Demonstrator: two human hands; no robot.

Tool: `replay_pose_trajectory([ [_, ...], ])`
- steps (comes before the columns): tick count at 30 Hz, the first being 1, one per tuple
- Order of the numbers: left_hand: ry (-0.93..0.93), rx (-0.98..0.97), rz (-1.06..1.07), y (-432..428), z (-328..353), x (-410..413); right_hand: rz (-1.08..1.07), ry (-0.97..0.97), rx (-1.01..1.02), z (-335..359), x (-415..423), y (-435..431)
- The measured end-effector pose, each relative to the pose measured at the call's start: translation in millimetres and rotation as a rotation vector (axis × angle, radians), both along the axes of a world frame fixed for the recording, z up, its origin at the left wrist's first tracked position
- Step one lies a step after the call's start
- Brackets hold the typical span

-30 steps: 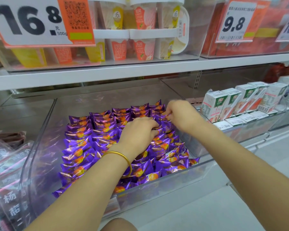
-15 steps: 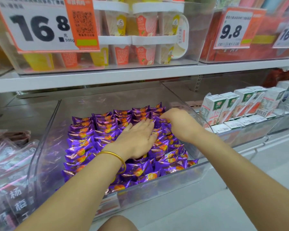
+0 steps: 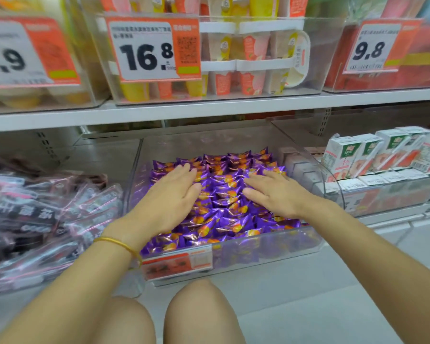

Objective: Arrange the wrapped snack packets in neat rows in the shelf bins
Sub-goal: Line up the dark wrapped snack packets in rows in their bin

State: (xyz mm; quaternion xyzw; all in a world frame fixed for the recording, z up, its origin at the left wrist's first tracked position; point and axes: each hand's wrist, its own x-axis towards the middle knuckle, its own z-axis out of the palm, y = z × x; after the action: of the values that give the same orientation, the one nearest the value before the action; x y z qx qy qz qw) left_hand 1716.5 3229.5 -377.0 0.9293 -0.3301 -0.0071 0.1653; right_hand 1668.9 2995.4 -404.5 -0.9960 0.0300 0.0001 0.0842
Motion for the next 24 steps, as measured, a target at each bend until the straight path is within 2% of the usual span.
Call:
replay_pose_trajectory([
  [1, 0.003, 0.001, 0.005, 7, -1, -5, 0.007, -0.01, -0.016, -1, -2, 2],
  [4, -0.016, 0.057, -0.02, 7, -2, -19, 0.027, -0.218, 0.052, 3, -9, 17],
  [6, -0.036, 0.155, -0.021, 0, -7, -22, 0.047, -0.171, 0.039, 4, -13, 31],
  [8, -0.018, 0.27, 0.023, -8, -16, -20, 0.039, -0.036, -0.052, 0, -17, 43],
  [12, 0.057, 0.33, 0.056, -17, -27, -16, 0.035, 0.033, -0.123, -3, -17, 47],
  [14, 0.064, 0.286, 0.052, -18, -28, -16, 0.05, -0.086, -0.073, 3, -20, 46],
  [15, 0.044, 0.243, 0.047, -16, -27, -18, 0.058, -0.219, -0.02, 7, -24, 47],
  [17, -0.058, 0.111, 0.036, -8, -21, -24, 0.103, -0.508, 0.108, 11, -39, 50],
  [18, -0.136, 0.058, 0.029, -1, -17, -28, 0.147, -0.588, 0.141, 8, -49, 54],
  [21, -0.387, 0.04, 0.058, 22, -10, -36, 0.251, -0.596, 0.057, -18, -71, 69],
  [24, -0.507, 0.054, 0.111, 33, -8, -45, 0.221, -0.65, 0.049, -37, -73, 75],
])
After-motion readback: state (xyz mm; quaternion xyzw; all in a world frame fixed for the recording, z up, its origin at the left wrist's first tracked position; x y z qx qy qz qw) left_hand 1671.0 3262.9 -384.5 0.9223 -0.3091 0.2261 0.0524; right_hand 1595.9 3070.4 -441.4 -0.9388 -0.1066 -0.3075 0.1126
